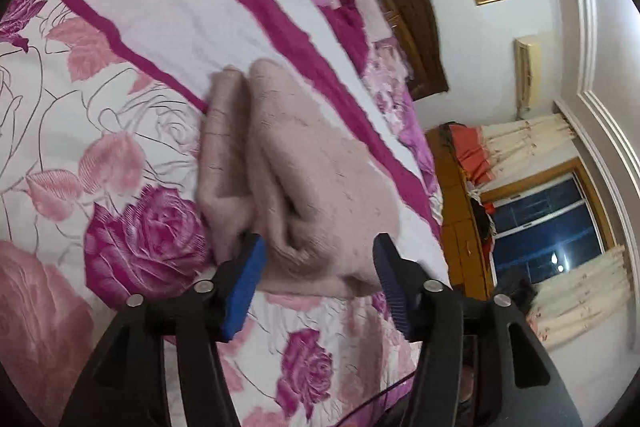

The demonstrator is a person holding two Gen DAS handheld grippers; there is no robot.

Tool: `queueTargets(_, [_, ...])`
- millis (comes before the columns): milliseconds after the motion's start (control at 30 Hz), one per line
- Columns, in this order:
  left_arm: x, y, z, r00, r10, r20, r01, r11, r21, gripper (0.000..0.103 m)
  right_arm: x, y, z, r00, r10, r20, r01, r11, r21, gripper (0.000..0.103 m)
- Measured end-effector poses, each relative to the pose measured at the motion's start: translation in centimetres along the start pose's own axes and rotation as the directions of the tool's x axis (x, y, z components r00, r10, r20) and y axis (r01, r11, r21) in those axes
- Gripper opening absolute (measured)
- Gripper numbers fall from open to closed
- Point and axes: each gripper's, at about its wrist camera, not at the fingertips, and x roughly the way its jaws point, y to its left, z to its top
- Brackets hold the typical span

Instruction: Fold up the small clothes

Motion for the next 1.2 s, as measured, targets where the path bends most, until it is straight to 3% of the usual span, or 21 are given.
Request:
queueTargets(133, [1.0,0.4,-0.9,0.999,-0.029,-0.016,0.029,0.999,-0.044,0.038,0.6,-0.8,-4.7,1.000,0.017,0.014,-0.018,0.998,0.063,0.043])
queueTargets(267, [4.6,-0.3,-0.1,0.995,0.083,-0.050,-0.084,0.996,-0.013,0.038,1.2,0.4,-6.0,0.998,0.043,0.055,-0.048,0.995,0.085,0.043])
queueTargets(567, [6.6,-0.7,1.6,0.996,0.087,-0.022,-0.087,0.996,-0.009,0.037,3.0,5.0,-5.5,0.994,-0.056,0.094,0.065,0.993,-0.094,0.051])
queueTargets(633, [6.6,-0.8,1.5,0.994,0.107,-0.009,-0.107,0.994,0.008,0.025,3.6,5.5,-5.7,0.989,-0.108,0.097,0.119,0.986,-0.115,0.051])
queueTargets(667, [6.6,-0.9,1.5,0.991,0.131,-0.001,-0.131,0.991,0.021,0.007,3.9,5.7,-5.8,0.986,-0.130,0.102,0.143,0.982,-0.125,0.051])
queueTargets(700, [6.6,-1.3,1.5,0.990,0.143,0.003,-0.143,0.989,0.038,0.003,4.2,5.8,-5.9,0.982,-0.153,0.110,0.167,0.977,-0.129,0.050])
queueTargets(733, [6.6,-1.4,1.6,0.990,0.139,0.008,-0.139,0.989,0.049,0.001,4.3,5.9,-5.9,0.979,-0.164,0.121,0.180,0.974,-0.135,0.048])
queueTargets(767, [6.2,-1.8,1.5,0.992,0.122,0.021,-0.123,0.990,0.063,0.000,4.2,6.0,-5.8,0.976,-0.169,0.138,0.188,0.972,-0.142,0.026])
queueTargets(833, [5.6,-2.6,1.5,0.994,0.104,0.046,-0.108,0.989,0.101,0.000,3.9,6.2,-5.5,0.968,-0.176,0.181,0.205,0.967,-0.151,0.019])
queueTargets(933, [3.5,-3.1,2.1,0.985,0.122,0.120,-0.138,0.980,0.144,0.000,1.5,6.0,-5.5,0.948,-0.164,0.274,0.204,0.970,-0.128,0.016])
queueTargets(1000, [2.6,-1.6,2.3,0.986,0.122,0.112,-0.134,0.985,0.110,0.000,0.5,4.5,-5.8,0.948,-0.142,0.286,0.169,0.983,-0.072,0.016])
queueTargets(1100, [3.7,0.3,1.1,0.990,0.142,0.014,-0.143,0.987,0.078,0.000,2.3,0.0,-7.3,0.986,-0.061,0.157,0.043,0.993,0.112,0.016])
queueTargets(1200, [5.0,0.0,0.0,0.969,0.247,0.027,-0.248,0.957,0.149,0.000,3.1,-0.6,-7.7,0.991,-0.044,0.129,0.025,0.989,0.145,0.017])
